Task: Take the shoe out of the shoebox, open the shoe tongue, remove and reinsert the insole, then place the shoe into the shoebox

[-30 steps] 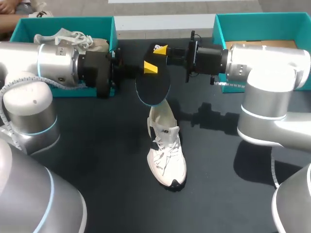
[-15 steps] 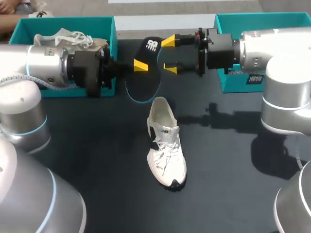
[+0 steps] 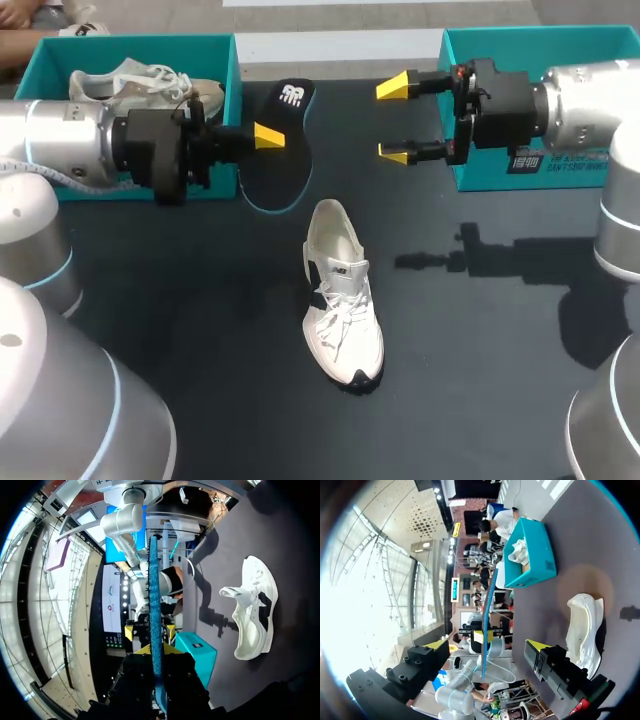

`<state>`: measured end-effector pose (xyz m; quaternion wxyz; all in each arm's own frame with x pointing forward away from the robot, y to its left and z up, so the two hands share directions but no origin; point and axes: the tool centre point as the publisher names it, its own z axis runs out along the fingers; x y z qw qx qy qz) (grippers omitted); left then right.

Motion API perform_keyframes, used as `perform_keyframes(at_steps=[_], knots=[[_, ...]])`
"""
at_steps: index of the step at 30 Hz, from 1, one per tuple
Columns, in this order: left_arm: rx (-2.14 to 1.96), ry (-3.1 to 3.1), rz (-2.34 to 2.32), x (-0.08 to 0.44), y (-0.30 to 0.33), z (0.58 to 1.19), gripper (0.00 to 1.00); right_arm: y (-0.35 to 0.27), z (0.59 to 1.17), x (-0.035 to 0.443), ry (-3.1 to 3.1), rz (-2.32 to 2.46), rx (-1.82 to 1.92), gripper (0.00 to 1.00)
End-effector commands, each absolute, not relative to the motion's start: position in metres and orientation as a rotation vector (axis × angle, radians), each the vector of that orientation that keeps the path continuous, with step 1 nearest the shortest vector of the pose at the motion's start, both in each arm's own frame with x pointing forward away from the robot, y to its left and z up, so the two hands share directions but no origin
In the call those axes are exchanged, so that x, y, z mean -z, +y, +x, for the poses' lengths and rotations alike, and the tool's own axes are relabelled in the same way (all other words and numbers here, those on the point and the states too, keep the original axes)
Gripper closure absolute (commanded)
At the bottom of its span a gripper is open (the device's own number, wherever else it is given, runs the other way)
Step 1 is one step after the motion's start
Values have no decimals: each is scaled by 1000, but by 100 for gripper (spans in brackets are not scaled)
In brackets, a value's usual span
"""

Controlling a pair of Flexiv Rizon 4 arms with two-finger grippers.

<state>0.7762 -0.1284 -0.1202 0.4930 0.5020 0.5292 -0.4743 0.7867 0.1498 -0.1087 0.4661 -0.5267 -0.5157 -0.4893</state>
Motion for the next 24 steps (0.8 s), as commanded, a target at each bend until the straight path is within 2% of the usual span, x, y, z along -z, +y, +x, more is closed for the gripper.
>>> perform_keyframes(at_steps=[1,10,18,24], knots=[[1145,1286,1215,120,-128,773,100,148,787,110,-1267,-1292,1199,0],[1145,1286,1215,120,-128,773,100,148,787,110,-1267,-1292,1199,0],[1529,1996,1012,121,-118,763,100,148,787,110,-1267,-1292,1199,0],[1724,2180,873,114,-111,761,100,148,787,110,-1267,-1292,1199,0]])
